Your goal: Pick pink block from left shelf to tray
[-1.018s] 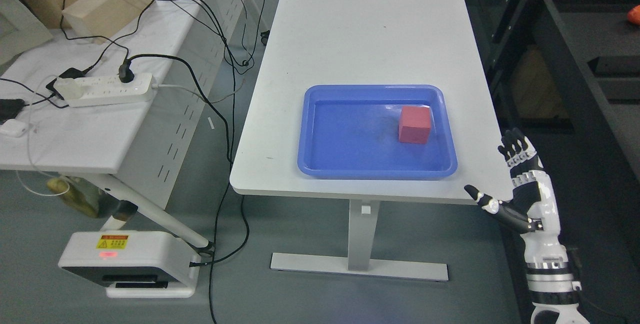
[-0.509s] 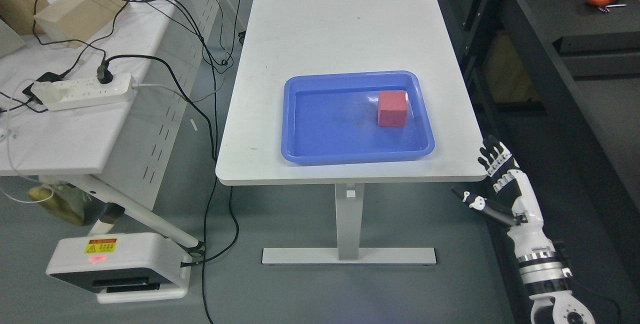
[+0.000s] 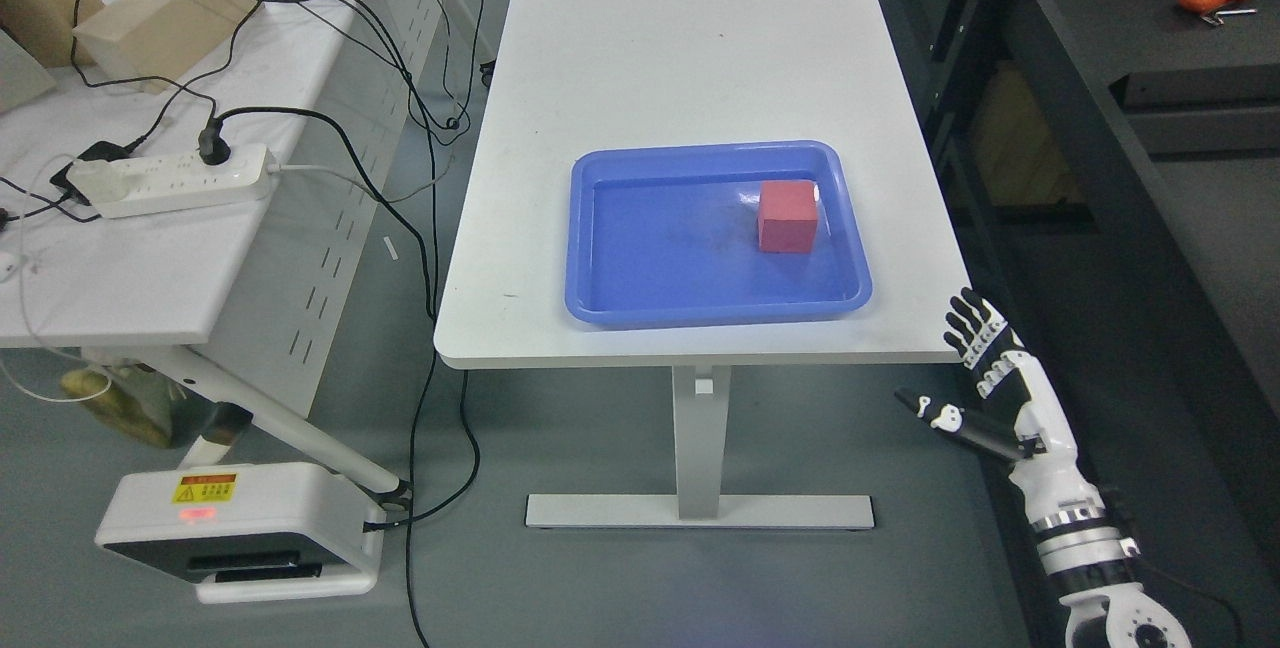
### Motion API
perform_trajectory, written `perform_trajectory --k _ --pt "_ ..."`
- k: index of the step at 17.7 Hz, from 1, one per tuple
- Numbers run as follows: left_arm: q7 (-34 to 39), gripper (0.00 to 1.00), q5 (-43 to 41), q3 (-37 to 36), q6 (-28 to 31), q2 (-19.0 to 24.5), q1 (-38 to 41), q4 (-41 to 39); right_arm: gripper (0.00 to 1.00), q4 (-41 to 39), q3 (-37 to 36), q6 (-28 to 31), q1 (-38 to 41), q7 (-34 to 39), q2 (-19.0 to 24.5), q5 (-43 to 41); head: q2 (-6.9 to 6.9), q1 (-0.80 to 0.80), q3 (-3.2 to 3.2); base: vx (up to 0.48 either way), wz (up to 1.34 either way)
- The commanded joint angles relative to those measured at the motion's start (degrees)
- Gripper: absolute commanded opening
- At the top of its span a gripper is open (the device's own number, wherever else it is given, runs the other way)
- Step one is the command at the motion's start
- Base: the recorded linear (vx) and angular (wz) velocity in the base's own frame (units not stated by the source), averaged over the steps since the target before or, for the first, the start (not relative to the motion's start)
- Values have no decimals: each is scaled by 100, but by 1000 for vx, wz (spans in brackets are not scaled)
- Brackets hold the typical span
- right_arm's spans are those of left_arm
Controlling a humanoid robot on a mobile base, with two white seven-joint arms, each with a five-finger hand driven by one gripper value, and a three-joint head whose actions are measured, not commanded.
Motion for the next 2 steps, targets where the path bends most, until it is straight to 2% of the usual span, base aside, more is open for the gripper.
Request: perform_trajectory --k 1,2 --pt "1 100 0 0 3 99 114 -100 100 78 -51 4 9 4 -22 69 0 0 0 0 0" --pt "1 100 0 0 3 99 114 -100 100 78 -51 4 9 4 -22 69 0 0 0 0 0"
